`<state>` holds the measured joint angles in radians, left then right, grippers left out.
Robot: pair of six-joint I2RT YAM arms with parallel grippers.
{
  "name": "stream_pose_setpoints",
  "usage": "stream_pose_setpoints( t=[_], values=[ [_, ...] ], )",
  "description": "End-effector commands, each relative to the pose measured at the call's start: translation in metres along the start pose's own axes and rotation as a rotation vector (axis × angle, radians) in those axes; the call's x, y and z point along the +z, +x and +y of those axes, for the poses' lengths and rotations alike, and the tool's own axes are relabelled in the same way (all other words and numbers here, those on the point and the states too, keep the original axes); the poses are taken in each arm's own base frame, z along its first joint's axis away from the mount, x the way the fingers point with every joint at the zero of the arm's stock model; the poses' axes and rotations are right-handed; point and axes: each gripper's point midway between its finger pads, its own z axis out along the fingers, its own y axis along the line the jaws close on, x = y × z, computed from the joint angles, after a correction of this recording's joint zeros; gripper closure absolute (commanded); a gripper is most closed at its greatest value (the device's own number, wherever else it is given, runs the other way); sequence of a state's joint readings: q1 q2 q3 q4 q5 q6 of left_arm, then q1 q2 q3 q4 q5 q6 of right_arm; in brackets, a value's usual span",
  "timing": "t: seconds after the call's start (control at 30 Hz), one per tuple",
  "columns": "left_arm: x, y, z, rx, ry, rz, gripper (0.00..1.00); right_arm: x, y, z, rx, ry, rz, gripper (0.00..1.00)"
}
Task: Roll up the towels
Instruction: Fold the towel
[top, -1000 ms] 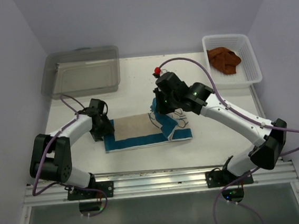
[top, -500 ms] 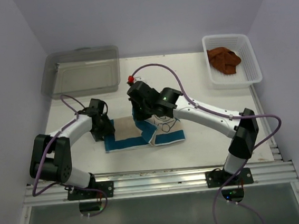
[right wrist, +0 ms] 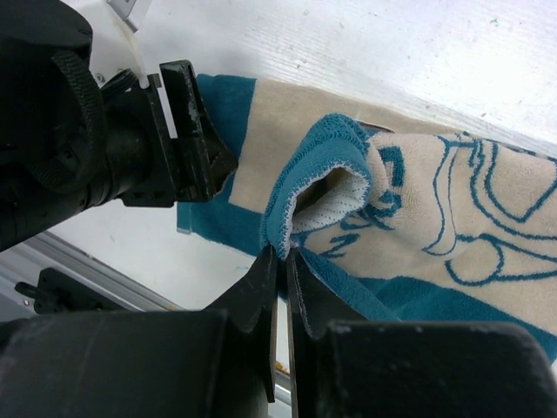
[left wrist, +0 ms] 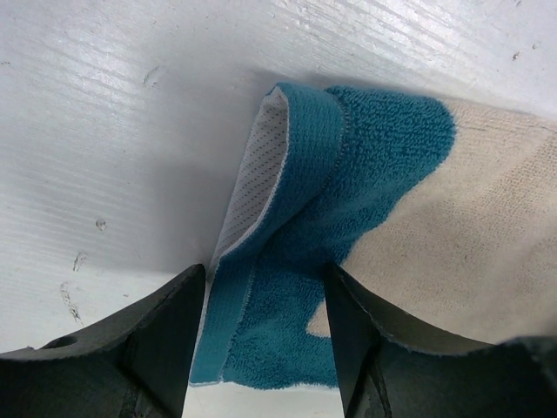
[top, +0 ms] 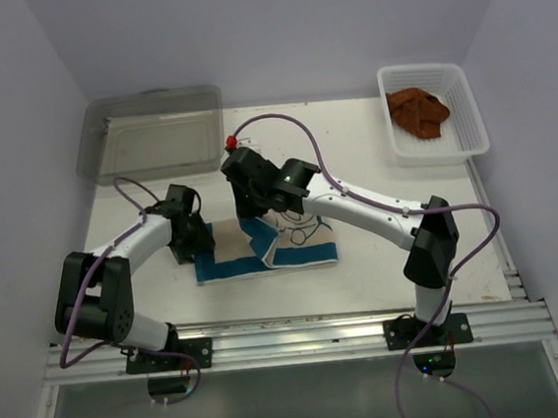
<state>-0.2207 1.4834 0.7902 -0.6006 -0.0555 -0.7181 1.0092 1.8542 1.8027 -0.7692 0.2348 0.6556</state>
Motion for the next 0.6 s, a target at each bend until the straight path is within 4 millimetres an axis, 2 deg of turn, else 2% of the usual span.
stream_pose_setpoints(
  t=[0.0, 0.17, 0.37, 0.57],
  values=[
    [-0.009, -0.006, -0.004, 0.008, 0.03, -0.023, 0.39, -0.001, -0.008, 0.02, 0.015, -0.041, -0.025, 1.0],
    [-0.016, -0.011, -0.005, 0.011, 0.032, -0.035, 0.39, 0.011, 0.007, 0.036, -0.017, -0.052, 0.013, 1.0],
    [-0.029, -0.019, -0.005, 0.012, 0.045, -0.067, 0.39, 0.023, 0.013, 0.049, -0.03, -0.063, 0.03, 1.0],
    [-0.021, -0.012, -0.004, 0.013, 0.053, -0.04, 0.39, 0.033, 0.011, 0.059, -0.034, -0.068, 0.034, 1.0]
  ],
)
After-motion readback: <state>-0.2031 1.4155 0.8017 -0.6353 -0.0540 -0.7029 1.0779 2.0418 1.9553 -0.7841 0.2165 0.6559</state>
